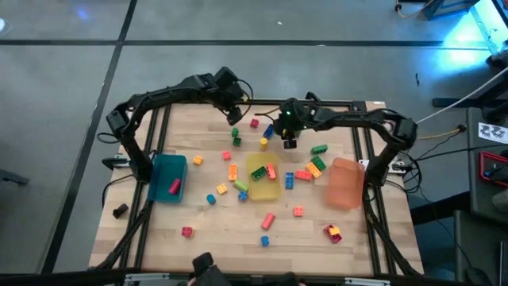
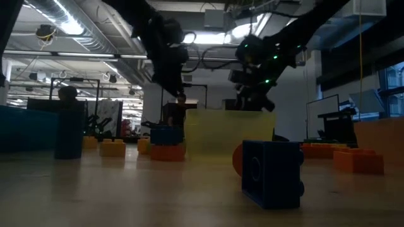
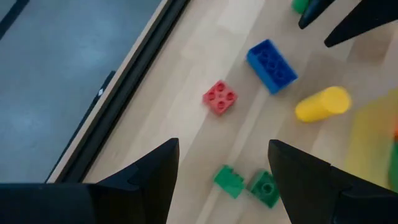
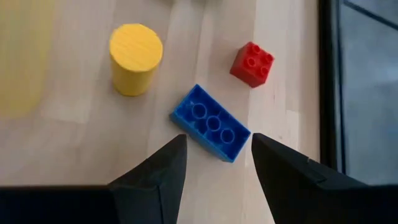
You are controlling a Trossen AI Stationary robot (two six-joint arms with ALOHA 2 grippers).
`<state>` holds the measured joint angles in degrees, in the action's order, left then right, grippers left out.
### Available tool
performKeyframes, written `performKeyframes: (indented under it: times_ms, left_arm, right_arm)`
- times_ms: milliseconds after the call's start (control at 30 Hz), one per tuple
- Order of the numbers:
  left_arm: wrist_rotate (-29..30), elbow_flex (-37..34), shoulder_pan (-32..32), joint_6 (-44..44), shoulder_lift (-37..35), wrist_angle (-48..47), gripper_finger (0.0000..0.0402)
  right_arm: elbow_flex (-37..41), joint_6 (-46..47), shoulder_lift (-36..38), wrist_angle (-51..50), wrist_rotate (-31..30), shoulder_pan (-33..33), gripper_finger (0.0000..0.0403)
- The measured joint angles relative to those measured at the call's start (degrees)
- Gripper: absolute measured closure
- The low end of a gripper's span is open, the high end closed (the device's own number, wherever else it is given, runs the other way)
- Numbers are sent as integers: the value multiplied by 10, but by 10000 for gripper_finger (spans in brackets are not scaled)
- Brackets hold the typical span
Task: Sort blocks by size
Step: Put the blue 8 stud game piece into the yellow bin
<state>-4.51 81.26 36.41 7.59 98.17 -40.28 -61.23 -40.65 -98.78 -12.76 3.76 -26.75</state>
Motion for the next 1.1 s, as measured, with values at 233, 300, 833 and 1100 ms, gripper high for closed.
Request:
performKeyframes:
  times_ms: [233, 300, 833, 1100]
  left_arm:
    - [-24, -74, 21, 15, -2, 58, 170]
    - [-29, -91, 23, 15, -2, 70, 170]
    - [-45, -133, 27, 27, -2, 99, 170]
    - [-45, -134, 26, 4, -2, 102, 170]
  right_arm:
    - [-104, -81, -77, -79, 13, 1, 219]
    - [-140, -97, -100, -117, 14, 1, 219]
    - [-195, -214, -169, -200, -17, 1, 219]
    - [-198, -228, -197, -194, -40, 2, 229]
